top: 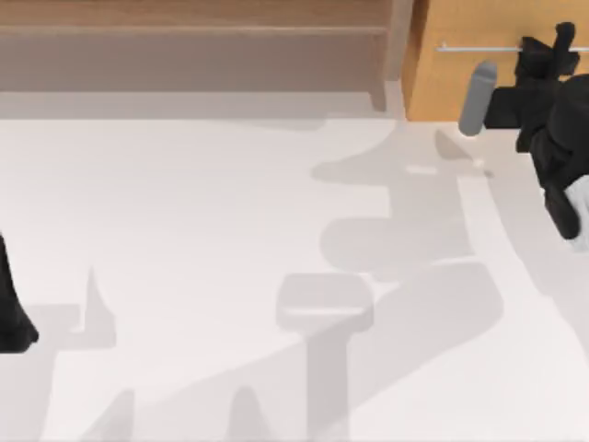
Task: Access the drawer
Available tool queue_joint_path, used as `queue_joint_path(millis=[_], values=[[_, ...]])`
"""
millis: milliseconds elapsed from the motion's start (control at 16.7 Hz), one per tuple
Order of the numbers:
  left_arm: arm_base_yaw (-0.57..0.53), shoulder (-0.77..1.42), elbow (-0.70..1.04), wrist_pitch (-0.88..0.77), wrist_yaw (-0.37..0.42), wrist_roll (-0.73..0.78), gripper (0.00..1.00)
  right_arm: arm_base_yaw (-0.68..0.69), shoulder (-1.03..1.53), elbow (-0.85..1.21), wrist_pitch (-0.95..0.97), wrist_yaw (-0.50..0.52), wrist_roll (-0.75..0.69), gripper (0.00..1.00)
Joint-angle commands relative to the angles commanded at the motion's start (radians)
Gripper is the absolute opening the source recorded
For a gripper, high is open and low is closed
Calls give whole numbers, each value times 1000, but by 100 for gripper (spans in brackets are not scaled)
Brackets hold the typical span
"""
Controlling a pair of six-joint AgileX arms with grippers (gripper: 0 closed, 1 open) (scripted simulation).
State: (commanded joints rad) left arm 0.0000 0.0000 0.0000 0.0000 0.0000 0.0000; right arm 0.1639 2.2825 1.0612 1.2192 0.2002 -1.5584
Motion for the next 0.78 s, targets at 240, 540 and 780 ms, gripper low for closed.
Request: queue_joint_path(millis=[240, 540, 780], values=[[0, 0, 0, 0, 0, 0, 100, 0, 0, 0, 0, 0, 0, 0], [0, 0, 0, 0, 0, 0, 100, 3, 1, -1, -3, 1, 3, 0], [0, 0, 0, 0, 0, 0, 100, 14, -36, -72, 46, 11, 4, 0]])
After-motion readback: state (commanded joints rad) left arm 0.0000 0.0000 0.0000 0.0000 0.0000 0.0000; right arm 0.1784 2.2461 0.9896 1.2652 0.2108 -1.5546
